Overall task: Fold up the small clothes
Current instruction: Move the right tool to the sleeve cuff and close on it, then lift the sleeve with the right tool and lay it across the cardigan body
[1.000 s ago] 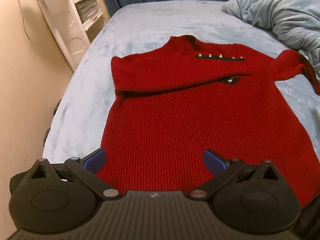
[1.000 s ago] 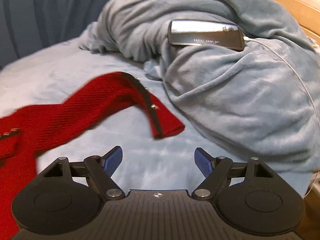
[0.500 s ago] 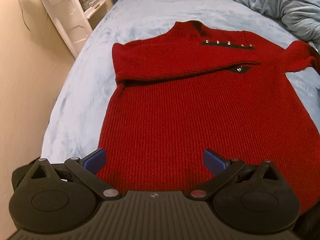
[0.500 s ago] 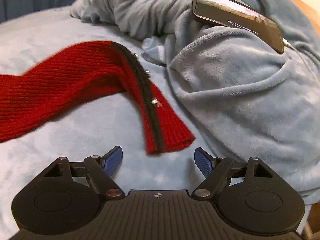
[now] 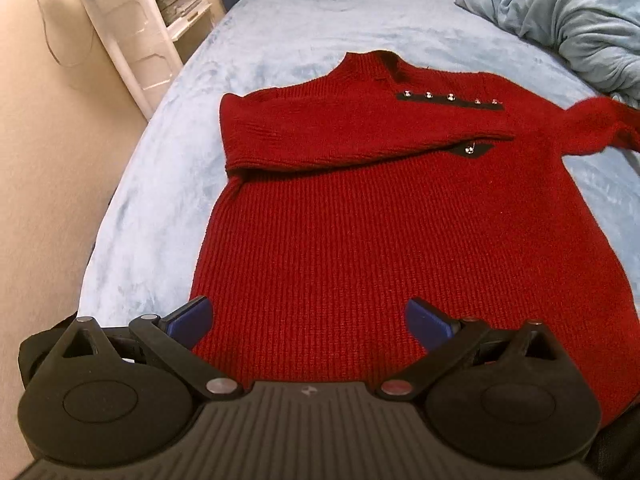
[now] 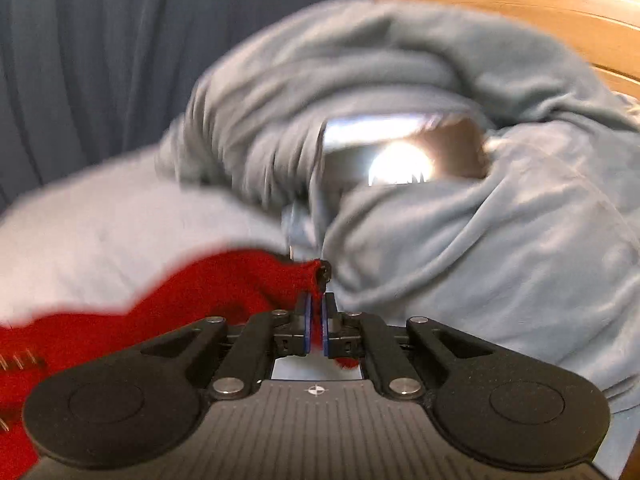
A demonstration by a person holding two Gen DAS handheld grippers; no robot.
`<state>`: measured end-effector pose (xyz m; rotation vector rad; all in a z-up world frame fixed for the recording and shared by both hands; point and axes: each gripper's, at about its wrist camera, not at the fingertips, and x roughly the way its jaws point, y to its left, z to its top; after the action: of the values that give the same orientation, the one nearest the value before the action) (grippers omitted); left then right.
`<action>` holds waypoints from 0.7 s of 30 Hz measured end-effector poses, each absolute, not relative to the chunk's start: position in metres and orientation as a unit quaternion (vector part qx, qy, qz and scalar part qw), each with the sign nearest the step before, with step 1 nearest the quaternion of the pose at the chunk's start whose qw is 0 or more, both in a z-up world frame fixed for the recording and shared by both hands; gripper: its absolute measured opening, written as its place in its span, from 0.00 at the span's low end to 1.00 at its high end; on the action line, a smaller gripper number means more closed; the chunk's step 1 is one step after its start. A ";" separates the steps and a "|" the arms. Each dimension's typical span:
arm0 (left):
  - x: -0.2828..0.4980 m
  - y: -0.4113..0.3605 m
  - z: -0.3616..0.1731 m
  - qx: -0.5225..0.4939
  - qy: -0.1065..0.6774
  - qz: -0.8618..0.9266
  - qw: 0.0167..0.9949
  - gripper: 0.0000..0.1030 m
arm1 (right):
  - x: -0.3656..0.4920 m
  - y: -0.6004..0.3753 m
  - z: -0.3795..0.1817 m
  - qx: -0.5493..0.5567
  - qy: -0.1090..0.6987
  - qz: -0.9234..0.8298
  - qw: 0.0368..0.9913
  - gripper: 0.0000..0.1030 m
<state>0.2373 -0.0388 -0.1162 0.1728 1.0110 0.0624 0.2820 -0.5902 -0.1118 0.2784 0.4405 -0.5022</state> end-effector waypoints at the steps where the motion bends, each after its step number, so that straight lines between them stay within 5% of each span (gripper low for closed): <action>1: 0.236 -0.039 -0.115 0.079 0.483 0.028 0.871 1.00 | 0.276 -0.595 -0.102 0.140 0.201 -0.249 0.937 0.03; 7: 0.229 -0.036 -0.105 0.070 0.473 0.025 0.878 1.00 | 0.253 -0.629 -0.067 0.198 0.155 -0.292 0.923 0.01; 14: 0.229 -0.029 -0.100 0.051 0.474 0.029 0.879 1.00 | 0.263 -0.636 -0.103 0.181 0.245 -0.324 0.895 0.01; 21: 0.231 -0.016 -0.097 0.045 0.470 0.042 0.881 1.00 | 0.268 -0.617 -0.082 0.174 0.200 -0.295 0.918 0.01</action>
<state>0.2309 -0.0164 -0.0971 0.0942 0.9788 0.0885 0.2680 -0.6165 -0.0821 0.3576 0.4109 -0.6074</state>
